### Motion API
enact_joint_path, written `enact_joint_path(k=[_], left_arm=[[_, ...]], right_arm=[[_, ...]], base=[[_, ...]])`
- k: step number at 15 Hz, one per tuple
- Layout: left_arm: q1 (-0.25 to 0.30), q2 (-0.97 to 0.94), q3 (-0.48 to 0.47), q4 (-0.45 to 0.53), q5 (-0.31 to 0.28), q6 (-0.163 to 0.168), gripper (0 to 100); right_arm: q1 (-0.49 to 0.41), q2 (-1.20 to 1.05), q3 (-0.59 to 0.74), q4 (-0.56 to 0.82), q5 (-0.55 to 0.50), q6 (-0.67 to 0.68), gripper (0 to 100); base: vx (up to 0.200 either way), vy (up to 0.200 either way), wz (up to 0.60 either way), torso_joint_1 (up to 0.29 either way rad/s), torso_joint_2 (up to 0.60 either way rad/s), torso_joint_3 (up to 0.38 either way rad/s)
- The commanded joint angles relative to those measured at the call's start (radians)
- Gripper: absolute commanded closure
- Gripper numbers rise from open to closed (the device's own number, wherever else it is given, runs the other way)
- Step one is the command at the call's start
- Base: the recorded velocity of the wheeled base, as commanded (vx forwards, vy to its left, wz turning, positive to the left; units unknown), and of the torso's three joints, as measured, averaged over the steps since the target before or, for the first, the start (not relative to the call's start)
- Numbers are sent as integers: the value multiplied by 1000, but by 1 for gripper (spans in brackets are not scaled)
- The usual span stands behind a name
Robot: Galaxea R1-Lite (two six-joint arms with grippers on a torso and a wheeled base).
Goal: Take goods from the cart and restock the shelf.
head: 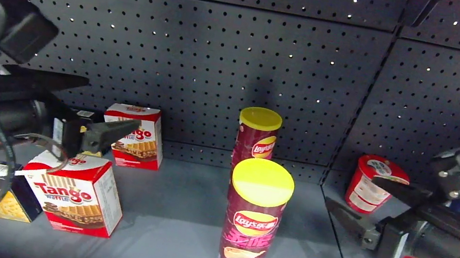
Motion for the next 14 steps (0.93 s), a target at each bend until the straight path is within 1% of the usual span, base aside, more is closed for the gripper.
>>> enact_joint_path(k=[1, 2, 4, 5, 6, 7, 8, 9, 10, 11, 12, 13, 14], left_arm=[[100, -164, 106, 7, 1, -1, 0], [144, -236, 172, 9, 3, -1, 0], [222, -336, 240, 12, 3, -2, 0], [261, -380, 271, 12, 11, -5, 0], [294, -420, 312, 10, 38, -9, 0], [305, -446, 337, 10, 55, -12, 0], [308, -503, 387, 10, 78, -16, 0], [308, -577, 467, 12, 89, -19, 0], [310, -638, 527, 12, 92, -19, 0], [310, -676, 559, 12, 100, -18, 0], [310, -752, 620, 13, 115, -16, 0], [310, -799, 668, 13, 116, -18, 0], [314, -842, 711, 15, 120, -19, 0]], right_arm=[[-79, -112, 24, -1, 0, -1, 0], [-145, -158, 30, 0, 2, 1, 0], [-237, -246, 78, 2, 2, 1, 0], [-296, -293, 114, 2, 5, 1, 0], [-373, -338, 153, 0, 15, -1, 0], [-412, -364, 174, 0, 25, -1, 0], [-468, -415, 210, 5, 41, 1, 0], [-505, -487, 268, 9, 41, 6, 0], [-528, -537, 325, 13, 41, 6, 0], [-551, -565, 363, 13, 43, 4, 0], [-608, -628, 447, 13, 49, 1, 0], [-632, -672, 503, 13, 49, 2, 0], [-628, -718, 546, 20, 43, 2, 0]], base=[[0, 0, 0, 0, 0, 0], [0, 0, 0, 0, 0, 0], [0, 0, 0, 0, 0, 0], [0, 0, 0, 0, 0, 0], [0, 0, 0, 0, 0, 0], [0, 0, 0, 0, 0, 0], [0, 0, 0, 0, 0, 0], [0, 0, 0, 0, 0, 0], [0, 0, 0, 0, 0, 0], [0, 0, 0, 0, 0, 0], [0, 0, 0, 0, 0, 0], [0, 0, 0, 0, 0, 0], [0, 0, 0, 0, 0, 0]])
